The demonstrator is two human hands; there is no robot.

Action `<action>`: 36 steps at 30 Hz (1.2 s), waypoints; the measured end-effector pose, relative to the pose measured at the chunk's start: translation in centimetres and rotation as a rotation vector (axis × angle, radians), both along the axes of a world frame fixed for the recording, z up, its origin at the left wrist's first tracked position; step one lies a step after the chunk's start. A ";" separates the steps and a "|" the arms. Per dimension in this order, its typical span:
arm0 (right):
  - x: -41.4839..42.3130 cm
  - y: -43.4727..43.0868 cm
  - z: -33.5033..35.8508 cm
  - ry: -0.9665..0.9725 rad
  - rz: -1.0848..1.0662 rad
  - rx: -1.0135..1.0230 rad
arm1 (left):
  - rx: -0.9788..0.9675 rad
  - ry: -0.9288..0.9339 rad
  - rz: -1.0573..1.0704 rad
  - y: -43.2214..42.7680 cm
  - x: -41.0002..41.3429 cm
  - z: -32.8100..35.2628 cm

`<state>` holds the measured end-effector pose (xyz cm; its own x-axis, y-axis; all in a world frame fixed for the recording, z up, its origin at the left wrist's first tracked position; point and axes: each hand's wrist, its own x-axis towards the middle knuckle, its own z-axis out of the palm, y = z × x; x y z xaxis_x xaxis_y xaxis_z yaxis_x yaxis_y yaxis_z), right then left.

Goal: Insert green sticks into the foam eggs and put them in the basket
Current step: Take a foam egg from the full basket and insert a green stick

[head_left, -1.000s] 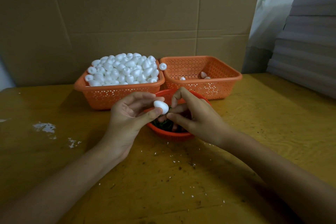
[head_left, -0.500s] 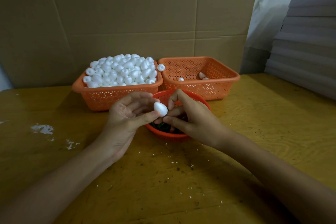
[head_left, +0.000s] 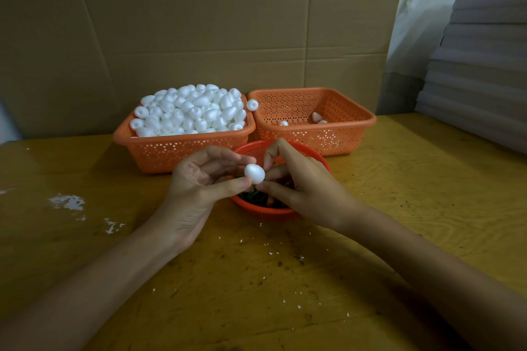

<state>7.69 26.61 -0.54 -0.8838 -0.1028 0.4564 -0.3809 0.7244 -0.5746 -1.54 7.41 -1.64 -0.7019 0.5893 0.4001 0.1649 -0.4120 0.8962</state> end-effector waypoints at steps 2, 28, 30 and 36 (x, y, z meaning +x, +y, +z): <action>0.0 0.0 0.0 0.000 -0.006 0.002 | -0.009 0.015 -0.003 0.0 0.0 0.1; 0.0 0.1 0.2 0.002 -0.035 0.128 | -0.093 0.224 0.071 0.6 0.9 -0.2; 0.0 0.1 0.2 0.001 -0.027 0.130 | -0.096 0.225 0.070 0.6 0.9 -0.3; 0.0 0.1 0.2 -0.003 -0.036 0.128 | -0.093 0.221 0.050 0.4 0.6 -0.3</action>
<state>7.71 26.74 -0.34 -0.8892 -0.1282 0.4391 -0.3521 0.8047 -0.4780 -0.95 7.79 -1.97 -0.6326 0.5971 0.4931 0.3797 -0.3159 0.8695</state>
